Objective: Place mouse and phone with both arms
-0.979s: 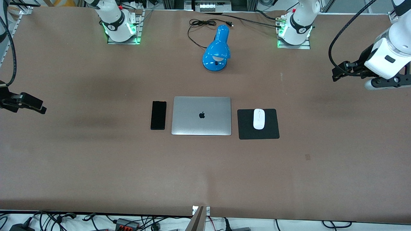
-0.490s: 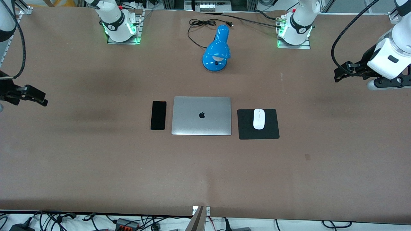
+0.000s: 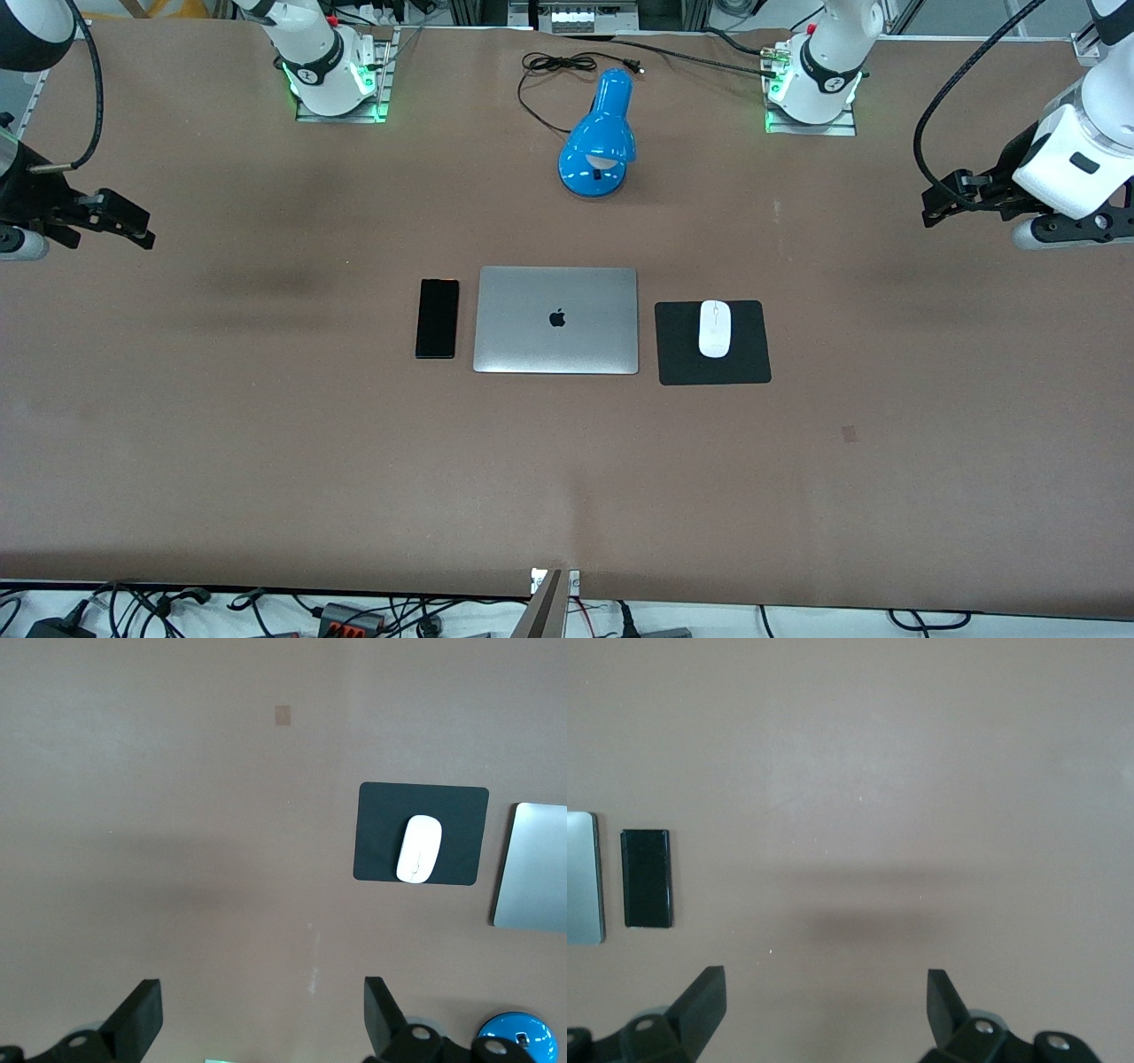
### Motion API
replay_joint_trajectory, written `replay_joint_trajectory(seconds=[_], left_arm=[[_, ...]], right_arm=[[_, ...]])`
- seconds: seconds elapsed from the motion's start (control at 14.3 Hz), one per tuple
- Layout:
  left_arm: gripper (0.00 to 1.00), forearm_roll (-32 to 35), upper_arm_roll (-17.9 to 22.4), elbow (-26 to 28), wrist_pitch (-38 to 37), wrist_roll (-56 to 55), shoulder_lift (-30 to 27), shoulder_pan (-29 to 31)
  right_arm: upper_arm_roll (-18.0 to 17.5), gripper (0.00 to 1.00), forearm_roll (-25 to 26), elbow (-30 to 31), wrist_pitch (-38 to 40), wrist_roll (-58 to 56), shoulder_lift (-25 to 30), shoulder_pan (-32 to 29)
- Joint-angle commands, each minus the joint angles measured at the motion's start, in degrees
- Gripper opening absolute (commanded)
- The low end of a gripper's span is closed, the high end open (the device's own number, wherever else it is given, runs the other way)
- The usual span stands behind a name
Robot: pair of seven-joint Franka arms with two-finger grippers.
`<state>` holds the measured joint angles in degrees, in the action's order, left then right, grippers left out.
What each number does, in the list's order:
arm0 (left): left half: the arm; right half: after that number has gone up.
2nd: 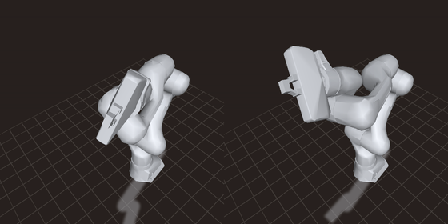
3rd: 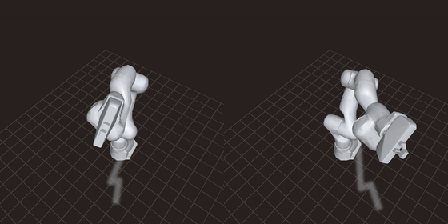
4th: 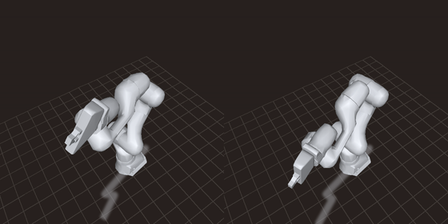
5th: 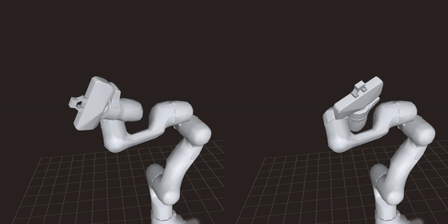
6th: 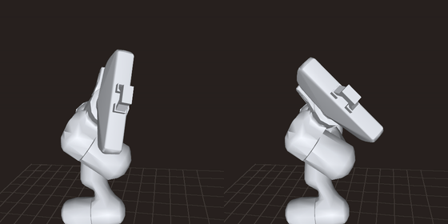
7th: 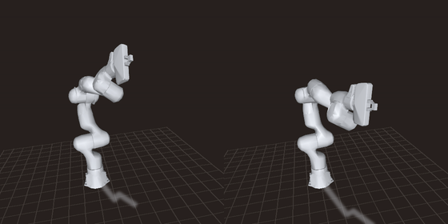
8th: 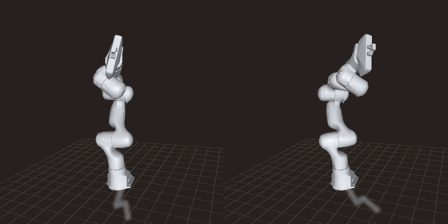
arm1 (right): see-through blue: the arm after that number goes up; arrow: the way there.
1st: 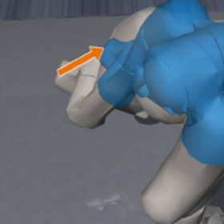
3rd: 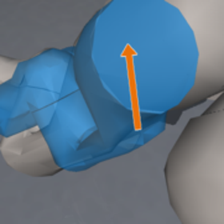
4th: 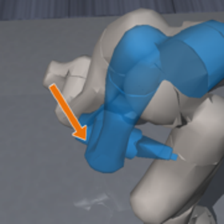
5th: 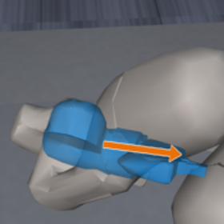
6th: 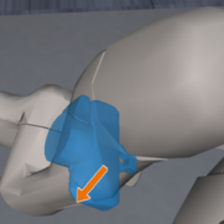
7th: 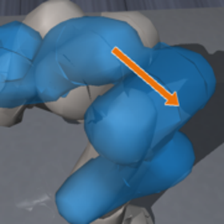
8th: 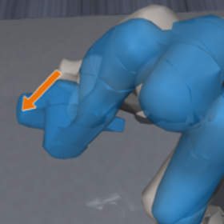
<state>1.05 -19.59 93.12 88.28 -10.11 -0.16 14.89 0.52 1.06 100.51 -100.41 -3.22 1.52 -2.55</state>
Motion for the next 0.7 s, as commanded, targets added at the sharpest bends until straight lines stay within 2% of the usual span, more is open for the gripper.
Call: replay_joint_trajectory(seconds=[0.0, 0.63], left_arm=[[1.00, -0.18, -0.09, 0.13, -0.12, 1.41, -0.72, 0.40], [1.00, -0.18, -0.09, 0.13, -0.12, 1.58, -0.72, 0.49]], right_arm=[[0.18, 1.00, -0.36, 0.65, 0.74, -0.38, 1.82, -0.61], [-0.08, 1.00, -0.54, 1.18, 0.74, -0.38, 2.44, -0.35]])
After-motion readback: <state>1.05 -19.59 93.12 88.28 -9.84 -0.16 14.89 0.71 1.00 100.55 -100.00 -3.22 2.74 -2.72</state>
